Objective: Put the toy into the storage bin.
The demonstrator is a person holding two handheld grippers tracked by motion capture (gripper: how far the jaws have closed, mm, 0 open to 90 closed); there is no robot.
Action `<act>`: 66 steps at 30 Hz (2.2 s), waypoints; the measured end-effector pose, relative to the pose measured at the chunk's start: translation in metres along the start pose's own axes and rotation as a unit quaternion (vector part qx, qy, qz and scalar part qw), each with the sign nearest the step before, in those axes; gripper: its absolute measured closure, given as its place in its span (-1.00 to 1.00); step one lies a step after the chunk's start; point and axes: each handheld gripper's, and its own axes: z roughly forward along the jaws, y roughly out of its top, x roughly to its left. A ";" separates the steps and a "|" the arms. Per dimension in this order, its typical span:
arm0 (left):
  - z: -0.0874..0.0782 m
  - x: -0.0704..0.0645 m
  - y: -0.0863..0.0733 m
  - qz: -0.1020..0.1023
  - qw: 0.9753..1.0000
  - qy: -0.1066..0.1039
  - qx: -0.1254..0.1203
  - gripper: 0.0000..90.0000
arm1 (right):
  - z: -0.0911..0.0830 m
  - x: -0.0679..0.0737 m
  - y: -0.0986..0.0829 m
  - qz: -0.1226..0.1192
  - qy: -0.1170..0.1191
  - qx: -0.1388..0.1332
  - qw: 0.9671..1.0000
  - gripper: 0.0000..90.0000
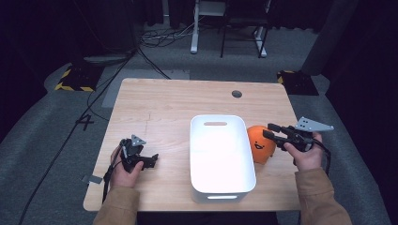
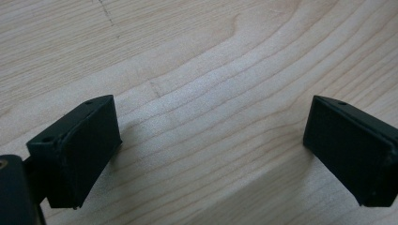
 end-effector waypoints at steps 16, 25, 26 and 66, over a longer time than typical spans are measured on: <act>0.000 0.000 0.000 0.001 1.000 0.002 -0.001 -0.90 | 0.012 0.004 -0.007 -0.008 -0.004 0.034 0.999 0.77; 0.000 0.000 0.000 0.000 1.000 0.000 0.000 -0.90 | 0.003 -0.002 0.002 -0.005 0.025 0.017 1.000 0.85; 0.000 0.000 0.000 0.001 1.000 0.002 -0.001 -0.90 | -0.002 -0.004 0.005 -0.004 0.033 0.011 0.999 0.85; 0.000 0.000 0.000 0.000 1.000 0.001 -0.001 -0.90 | -0.065 -0.012 0.069 -0.035 0.054 -0.054 0.996 0.86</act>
